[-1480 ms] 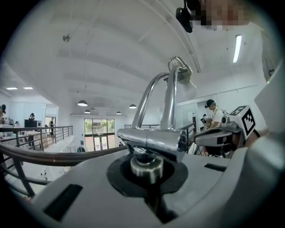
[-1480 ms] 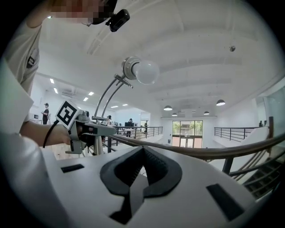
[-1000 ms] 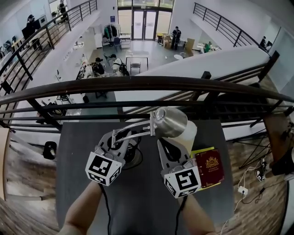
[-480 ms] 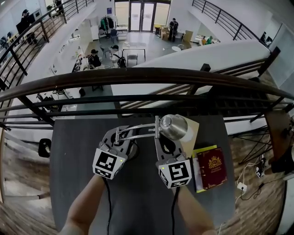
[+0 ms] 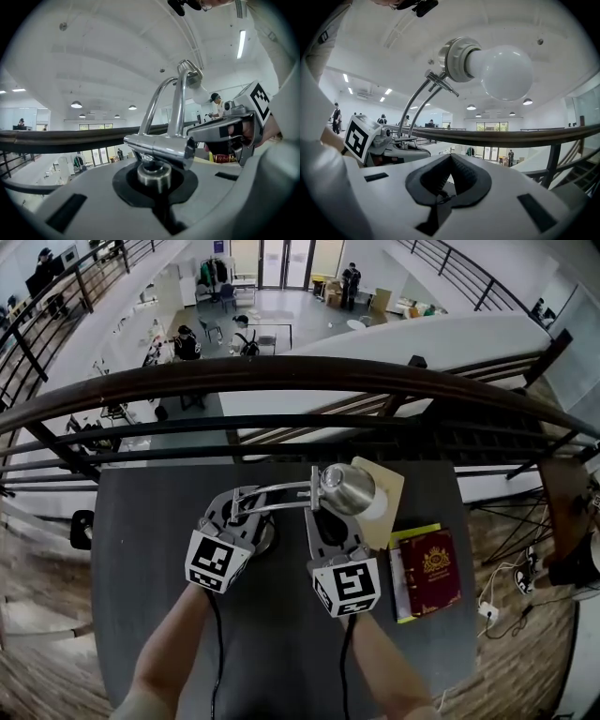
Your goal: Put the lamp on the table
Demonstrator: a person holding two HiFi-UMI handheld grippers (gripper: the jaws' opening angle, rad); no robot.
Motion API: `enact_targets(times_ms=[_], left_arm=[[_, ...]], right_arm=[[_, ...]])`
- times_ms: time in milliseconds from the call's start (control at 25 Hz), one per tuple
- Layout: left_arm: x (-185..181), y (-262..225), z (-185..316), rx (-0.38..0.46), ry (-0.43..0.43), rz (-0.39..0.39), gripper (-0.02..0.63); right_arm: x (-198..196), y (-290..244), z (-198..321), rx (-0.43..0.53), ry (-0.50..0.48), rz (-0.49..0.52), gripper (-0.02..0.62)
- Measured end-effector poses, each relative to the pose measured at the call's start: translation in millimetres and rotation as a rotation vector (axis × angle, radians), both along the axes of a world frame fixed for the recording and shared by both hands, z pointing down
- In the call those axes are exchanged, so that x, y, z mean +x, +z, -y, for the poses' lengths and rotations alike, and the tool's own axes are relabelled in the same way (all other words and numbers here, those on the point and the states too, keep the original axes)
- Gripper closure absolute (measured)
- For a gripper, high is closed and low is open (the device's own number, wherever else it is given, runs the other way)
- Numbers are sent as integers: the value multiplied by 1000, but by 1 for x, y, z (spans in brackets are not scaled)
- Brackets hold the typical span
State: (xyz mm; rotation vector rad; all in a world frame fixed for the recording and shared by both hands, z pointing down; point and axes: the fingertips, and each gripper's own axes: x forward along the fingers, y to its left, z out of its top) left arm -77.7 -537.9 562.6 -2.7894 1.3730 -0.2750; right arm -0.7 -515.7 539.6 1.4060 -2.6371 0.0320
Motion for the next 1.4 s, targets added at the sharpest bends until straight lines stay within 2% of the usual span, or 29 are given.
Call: enact_targets(times_ms=[280, 440, 760, 840, 960, 1080, 1200, 1400], left_arm=[[-3, 10, 7, -2, -25, 8, 603], [-8, 10, 12, -21, -46, -32, 603], [-8, 11, 12, -9, -52, -24, 601], [-9, 14, 12, -20, -61, -46, 597], [-13, 21, 10, -58, -82, -82, 515], [-15, 25, 2, -65, -89, -51, 429], [-21, 17, -7, -33, -117, -15, 395], [-30, 12, -28, -52, -126, 18, 357]], right_arm=[[4, 20, -2, -62, 9, 24, 597], [7, 28, -6, -99, 15, 33, 597], [11, 39, -17, -142, 17, 44, 597], [12, 38, -20, -147, 16, 40, 597], [11, 35, -24, -153, 13, 38, 597], [10, 29, -31, -148, 8, 37, 597], [8, 20, -39, -139, 4, 41, 597], [4, -3, -58, -115, -5, 51, 597]])
